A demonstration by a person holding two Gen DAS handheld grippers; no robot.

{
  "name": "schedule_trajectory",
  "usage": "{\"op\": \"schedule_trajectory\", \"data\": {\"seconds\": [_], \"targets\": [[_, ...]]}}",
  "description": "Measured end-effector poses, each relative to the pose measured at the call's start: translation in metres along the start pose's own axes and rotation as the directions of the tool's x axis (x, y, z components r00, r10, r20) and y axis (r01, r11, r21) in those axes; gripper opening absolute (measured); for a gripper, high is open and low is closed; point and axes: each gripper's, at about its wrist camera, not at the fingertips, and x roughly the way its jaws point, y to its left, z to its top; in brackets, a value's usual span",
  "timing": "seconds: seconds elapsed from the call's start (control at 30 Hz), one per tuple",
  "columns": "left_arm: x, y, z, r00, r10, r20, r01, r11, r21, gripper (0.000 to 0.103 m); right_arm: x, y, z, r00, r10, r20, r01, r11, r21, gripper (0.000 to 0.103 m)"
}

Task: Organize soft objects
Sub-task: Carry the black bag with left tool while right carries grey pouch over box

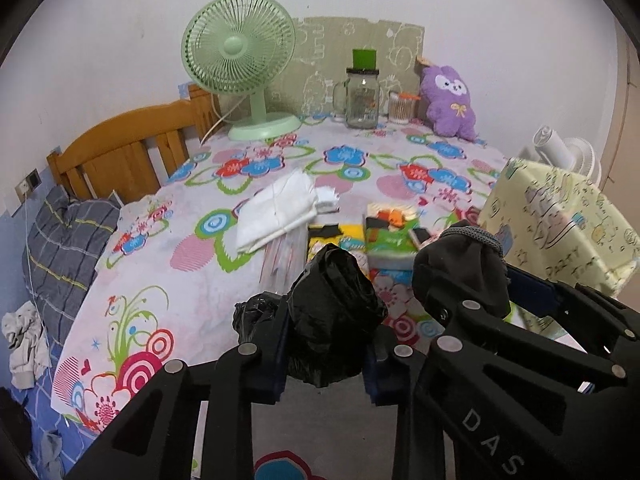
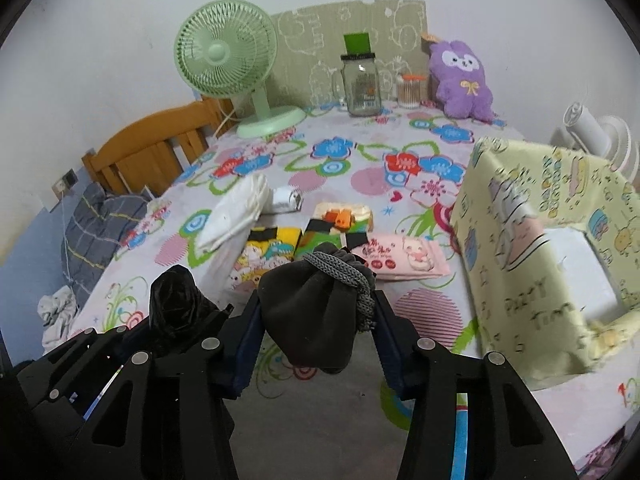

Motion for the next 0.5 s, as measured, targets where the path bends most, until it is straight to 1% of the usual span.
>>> {"op": "schedule_trajectory", "data": {"seconds": [0.5], "targets": [[-0.038, -0.021, 0.025, 0.996, -0.049, 0.068, 0.049, 0.999, 0.006, 0.029, -0.053, -0.013, 0.023, 0.995, -0.028, 0.099, 0.028, 1.000, -0.004, 0.055]]}}
